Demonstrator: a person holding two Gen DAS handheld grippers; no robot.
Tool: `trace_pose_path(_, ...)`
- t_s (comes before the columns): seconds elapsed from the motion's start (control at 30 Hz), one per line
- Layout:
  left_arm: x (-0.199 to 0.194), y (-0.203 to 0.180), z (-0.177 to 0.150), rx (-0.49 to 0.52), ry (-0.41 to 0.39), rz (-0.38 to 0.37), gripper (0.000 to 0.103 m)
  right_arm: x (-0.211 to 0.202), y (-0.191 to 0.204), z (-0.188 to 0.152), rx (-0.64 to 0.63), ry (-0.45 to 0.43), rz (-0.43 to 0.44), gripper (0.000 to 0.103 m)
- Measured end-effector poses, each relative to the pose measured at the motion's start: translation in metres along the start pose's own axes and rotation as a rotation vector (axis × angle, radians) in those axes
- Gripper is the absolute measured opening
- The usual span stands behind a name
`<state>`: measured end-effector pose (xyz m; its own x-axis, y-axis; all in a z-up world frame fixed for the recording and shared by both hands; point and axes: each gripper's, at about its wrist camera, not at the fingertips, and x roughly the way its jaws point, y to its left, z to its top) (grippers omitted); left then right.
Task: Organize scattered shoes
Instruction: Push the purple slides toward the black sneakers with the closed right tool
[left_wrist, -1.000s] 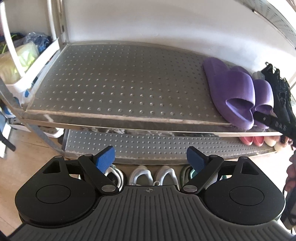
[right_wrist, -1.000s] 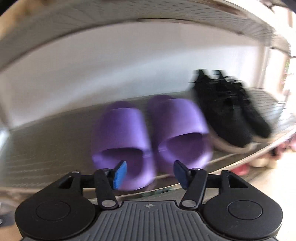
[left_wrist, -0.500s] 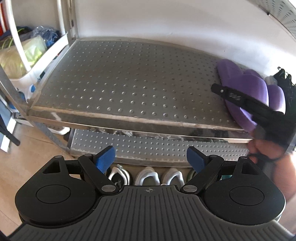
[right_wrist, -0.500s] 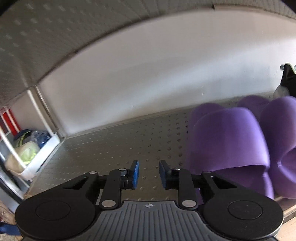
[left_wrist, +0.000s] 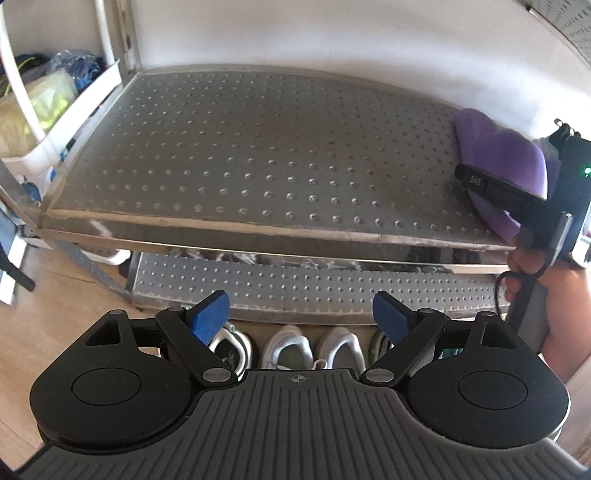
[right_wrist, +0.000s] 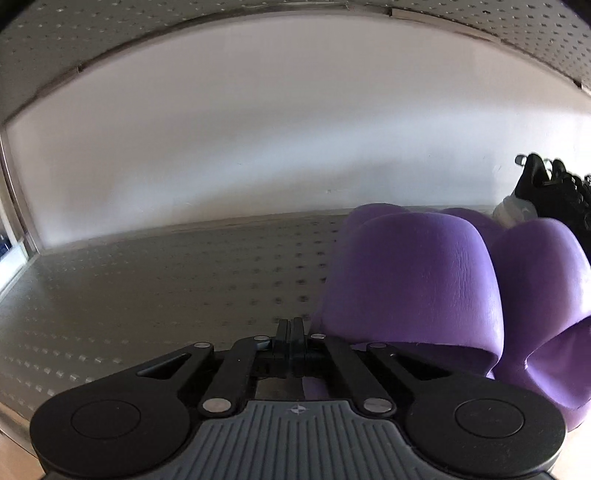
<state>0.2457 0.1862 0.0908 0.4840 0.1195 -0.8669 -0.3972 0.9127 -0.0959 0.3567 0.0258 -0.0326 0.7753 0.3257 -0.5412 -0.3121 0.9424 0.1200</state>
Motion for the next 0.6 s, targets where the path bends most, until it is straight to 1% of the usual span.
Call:
trace_pose_path(0.2, 0.001, -0.006, -0.002, 0.009, 0.005, -0.001, 0.089, -0.005, -0.022, 0.002, -0.061, 0.032, -0.017, 0.0)
trace_pose_path(0.4, 0.004, -0.011, -0.004, 0.023, 0.011, 0.006, 0.089, 0.004, -0.047, 0.009, -0.081, 0.032, -0.031, 0.0)
trace_pose_path(0.53, 0.01, -0.016, -0.006, 0.031, 0.02, 0.017, 0.089, 0.015, -0.07, 0.013, -0.025, 0.014, -0.077, 0.0)
trace_pose_path(0.6, 0.014, -0.019, -0.007, 0.044, 0.028, 0.023, 0.089, 0.02, -0.09, 0.015, 0.045, -0.007, -0.12, 0.0)
